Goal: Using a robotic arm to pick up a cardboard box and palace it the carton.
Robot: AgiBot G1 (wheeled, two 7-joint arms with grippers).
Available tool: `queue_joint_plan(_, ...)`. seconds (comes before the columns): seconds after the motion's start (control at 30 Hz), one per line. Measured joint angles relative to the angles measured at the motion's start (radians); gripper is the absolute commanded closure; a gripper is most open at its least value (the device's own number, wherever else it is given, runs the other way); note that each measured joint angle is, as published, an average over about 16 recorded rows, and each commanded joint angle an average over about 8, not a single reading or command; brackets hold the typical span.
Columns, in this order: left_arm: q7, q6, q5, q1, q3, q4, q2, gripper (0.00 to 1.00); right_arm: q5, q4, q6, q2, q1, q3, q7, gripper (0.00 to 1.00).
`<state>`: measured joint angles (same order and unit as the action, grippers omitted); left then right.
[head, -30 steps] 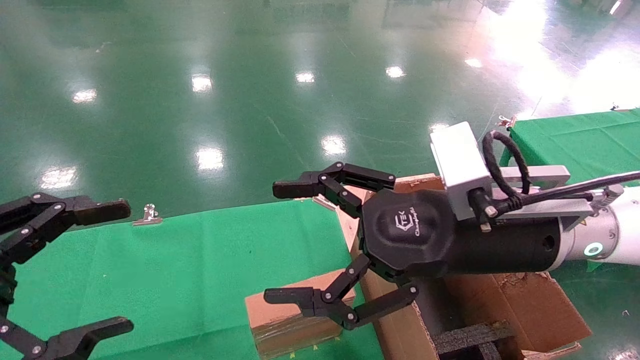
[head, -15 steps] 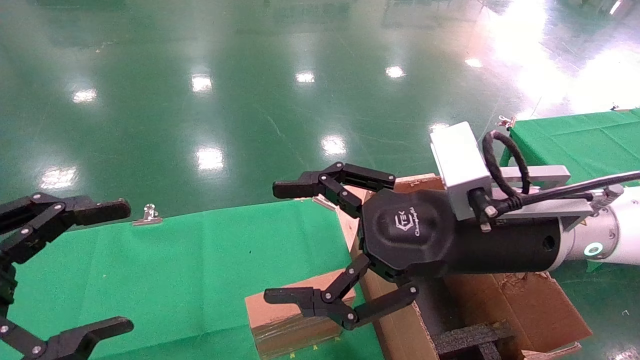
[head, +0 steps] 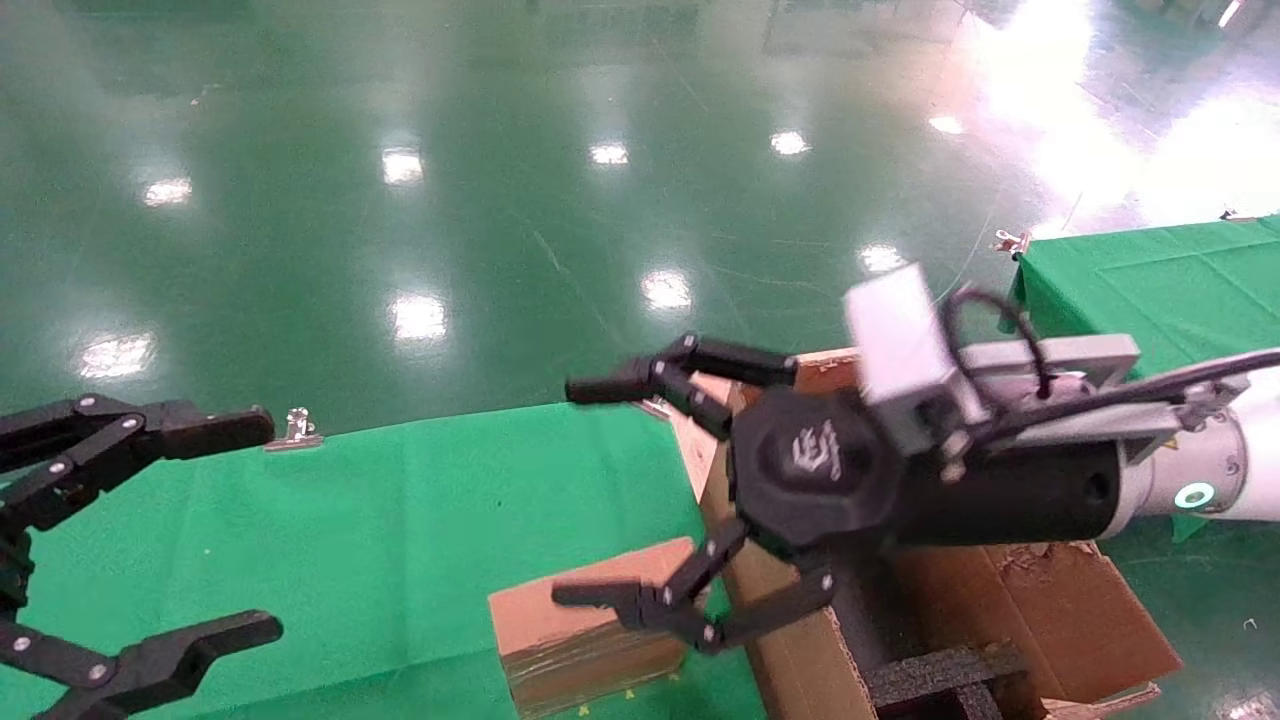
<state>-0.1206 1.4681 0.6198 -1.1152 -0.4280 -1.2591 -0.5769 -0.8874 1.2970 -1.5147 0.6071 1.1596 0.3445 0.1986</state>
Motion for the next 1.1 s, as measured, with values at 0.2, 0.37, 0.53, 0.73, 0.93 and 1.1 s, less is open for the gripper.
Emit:
queue_joint_plan(0.2, 0.0, 0.0, 0.0, 0.0, 0.0, 0.0, 0.0, 1.0, -0.164, -0.011, -0.029, 0.031, 0.095, 0.083, -0.002, 0.0)
queue_joint_plan(0.37, 0.0, 0.0, 0.0, 0.0, 0.0, 0.0, 0.0, 1.0, -0.286, -0.046, -0.048, 0.078, 0.167, 0.164, -0.022, 0.0)
queue_joint_plan(0.53, 0.0, 0.0, 0.0, 0.0, 0.0, 0.0, 0.0, 1.0, -0.374, -0.096, -0.057, 0.129, 0.222, 0.241, -0.059, 0.0)
queue_joint_plan(0.73, 0.0, 0.0, 0.0, 0.0, 0.0, 0.0, 0.0, 1.0, -0.454, -0.162, -0.058, 0.19, 0.277, 0.327, -0.108, 0.0)
queue_joint_plan(0.93, 0.0, 0.0, 0.0, 0.0, 0.0, 0.0, 0.0, 1.0, -0.537, -0.215, -0.057, 0.25, 0.338, 0.411, -0.149, 0.0)
queue_joint_plan(1.1, 0.0, 0.0, 0.0, 0.0, 0.0, 0.0, 0.0, 1.0, -0.606, -0.243, -0.057, 0.294, 0.39, 0.479, -0.182, 0.0)
